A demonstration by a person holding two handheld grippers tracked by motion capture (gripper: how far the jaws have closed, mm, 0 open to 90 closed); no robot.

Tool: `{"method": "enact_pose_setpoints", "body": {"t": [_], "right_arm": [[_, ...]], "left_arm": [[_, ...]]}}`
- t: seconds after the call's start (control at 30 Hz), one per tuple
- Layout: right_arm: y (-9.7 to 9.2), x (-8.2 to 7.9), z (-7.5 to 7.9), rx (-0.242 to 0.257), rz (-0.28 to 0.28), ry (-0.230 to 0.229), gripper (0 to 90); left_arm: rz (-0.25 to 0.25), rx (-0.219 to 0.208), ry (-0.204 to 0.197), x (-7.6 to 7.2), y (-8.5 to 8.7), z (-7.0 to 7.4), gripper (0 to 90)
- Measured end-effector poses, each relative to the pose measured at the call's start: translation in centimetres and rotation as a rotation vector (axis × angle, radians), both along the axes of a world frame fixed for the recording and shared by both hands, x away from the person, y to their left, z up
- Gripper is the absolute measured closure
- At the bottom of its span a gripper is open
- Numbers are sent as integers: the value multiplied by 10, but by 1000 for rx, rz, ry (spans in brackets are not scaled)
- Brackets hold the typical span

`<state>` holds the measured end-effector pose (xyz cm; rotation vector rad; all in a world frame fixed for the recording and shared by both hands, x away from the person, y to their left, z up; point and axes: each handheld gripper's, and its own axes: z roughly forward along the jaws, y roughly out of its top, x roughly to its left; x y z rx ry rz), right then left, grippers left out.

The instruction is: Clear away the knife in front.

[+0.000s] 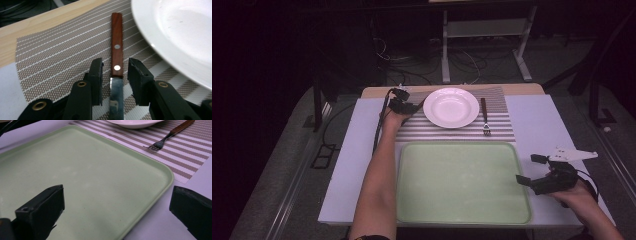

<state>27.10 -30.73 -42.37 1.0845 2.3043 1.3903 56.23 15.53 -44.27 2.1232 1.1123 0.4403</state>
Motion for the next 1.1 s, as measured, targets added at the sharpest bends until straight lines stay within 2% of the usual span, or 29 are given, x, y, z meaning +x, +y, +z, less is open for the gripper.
{"method": "enact_pose_setpoints", "body": {"t": [0.23,0.37,0.5,0.57,0.8,0.93,1.1], "right_arm": [[0,0,0,1,2,0,0],[1,0,0,-2,5,0,0],[1,0,0,1,3,0,0],[0,0,0,3,2,-1,0],[0,0,0,4,3,0,0],[1,0,0,3,4,0,0],[0,0,0,5,3,0,1]], "left_arm": [[-5,7,-6,2,-3,-4,649],[-18,11,31,7,-8,-3,632],[-21,20,39,8,-10,-4,669],[-16,9,43,9,-9,-4,684],[-31,23,32,9,-6,-4,763],[-24,8,37,9,-6,-4,769],[-16,11,42,9,-6,-4,773]]}}
